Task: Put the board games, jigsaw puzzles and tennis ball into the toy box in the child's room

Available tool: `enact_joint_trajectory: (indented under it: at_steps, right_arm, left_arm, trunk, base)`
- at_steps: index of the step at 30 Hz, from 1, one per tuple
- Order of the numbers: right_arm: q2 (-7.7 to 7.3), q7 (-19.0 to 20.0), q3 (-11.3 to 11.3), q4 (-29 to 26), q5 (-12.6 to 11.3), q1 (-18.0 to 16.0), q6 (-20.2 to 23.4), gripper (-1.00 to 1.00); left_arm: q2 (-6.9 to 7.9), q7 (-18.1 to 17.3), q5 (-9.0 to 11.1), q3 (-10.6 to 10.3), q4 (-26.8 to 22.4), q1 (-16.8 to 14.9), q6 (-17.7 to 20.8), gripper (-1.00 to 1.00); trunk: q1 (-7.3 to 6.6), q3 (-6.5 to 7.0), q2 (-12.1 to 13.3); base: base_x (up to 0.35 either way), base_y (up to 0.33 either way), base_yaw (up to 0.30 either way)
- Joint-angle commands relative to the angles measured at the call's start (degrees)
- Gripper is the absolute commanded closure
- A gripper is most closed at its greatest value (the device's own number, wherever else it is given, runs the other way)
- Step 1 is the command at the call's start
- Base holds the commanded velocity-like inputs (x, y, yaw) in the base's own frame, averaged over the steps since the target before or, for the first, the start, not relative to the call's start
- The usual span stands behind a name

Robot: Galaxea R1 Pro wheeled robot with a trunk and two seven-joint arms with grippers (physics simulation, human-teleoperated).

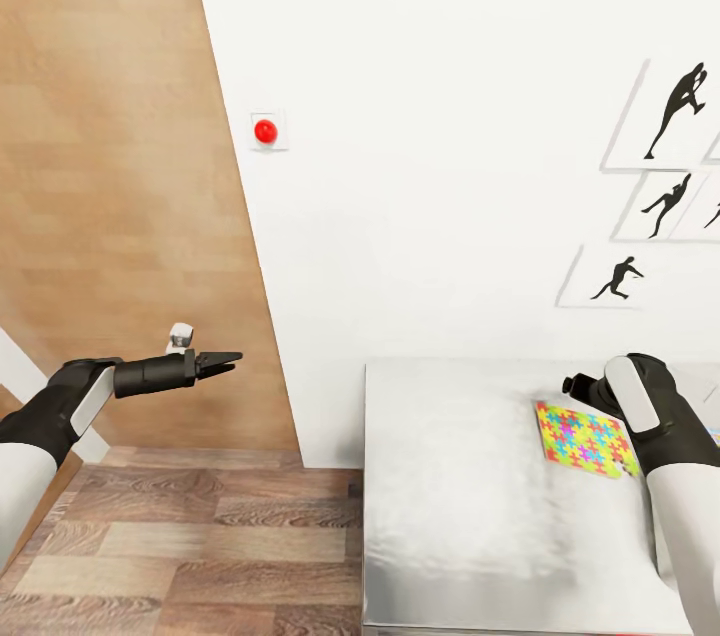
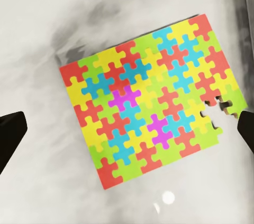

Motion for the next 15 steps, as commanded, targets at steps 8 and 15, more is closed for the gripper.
enact_joint_trajectory:
  at_steps: [8, 15]
  right_arm:
    - [0.07, -0.47, 0.0, -0.06, -0.59, -0.05, 0.2, -1.0]
    - [0.02, -0.46, 0.0, -0.06, -0.66, -0.05, 0.2, -1.0]
  left_arm:
    - [0.03, -0.02, 0.41, -0.28, 0.01, -0.07, 0.51, -1.0]
    - [0.03, -0.02, 0.41, -0.28, 0.01, -0.07, 0.51, -1.0]
  trunk:
    - [0.04, -0.14, -0.12]
    - [0.04, -0.51, -0.12]
  base:
    - [0.006, 0.0, 0.0]
    - [0.194, 0.0, 0.0]
